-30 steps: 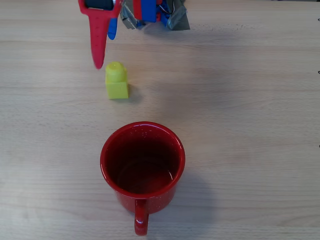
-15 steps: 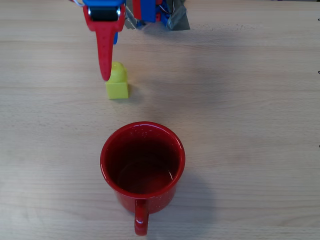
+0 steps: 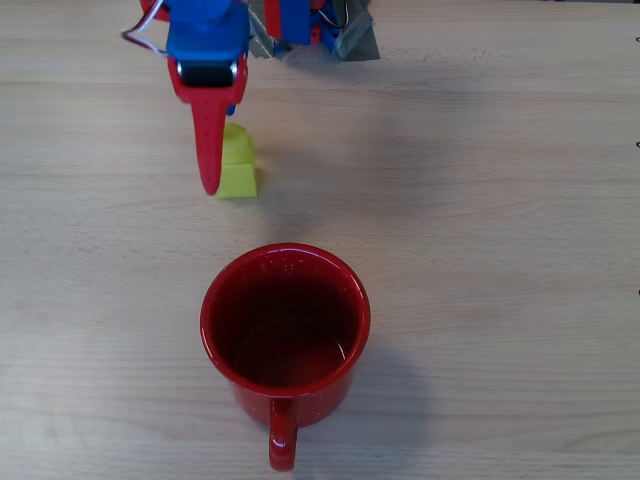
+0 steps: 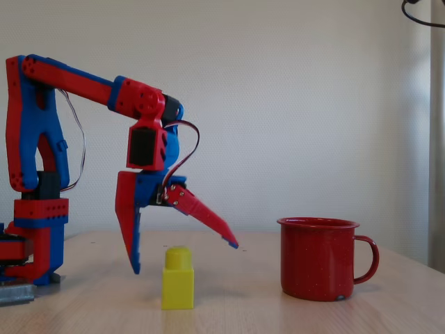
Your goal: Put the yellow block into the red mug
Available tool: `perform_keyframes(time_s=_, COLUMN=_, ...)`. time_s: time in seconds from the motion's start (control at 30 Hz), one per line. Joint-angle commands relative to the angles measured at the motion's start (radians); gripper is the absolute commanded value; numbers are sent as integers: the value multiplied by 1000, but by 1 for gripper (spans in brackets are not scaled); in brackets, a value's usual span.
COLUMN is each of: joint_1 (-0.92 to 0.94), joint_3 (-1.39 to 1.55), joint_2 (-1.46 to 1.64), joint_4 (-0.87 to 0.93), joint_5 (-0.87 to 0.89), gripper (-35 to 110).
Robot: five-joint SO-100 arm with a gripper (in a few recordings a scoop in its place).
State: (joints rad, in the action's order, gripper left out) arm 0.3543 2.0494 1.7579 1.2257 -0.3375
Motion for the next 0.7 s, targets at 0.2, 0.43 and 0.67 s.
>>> perform_keyframes(time_s=0.2, joint_1=12, joint_3=43, joint_2=-9, joint_4=-97, joint_5=-23, gripper=60)
perform_keyframes(time_s=0.43, joint_1=-3, joint_3=58, joint_2=-34, joint_4=-160, joint_5=-17, gripper=59)
perform_keyframes(time_s=0.67, joint_1=-21, joint_3=60, joint_2=-66, joint_4=-212, joint_5=-9, gripper=59)
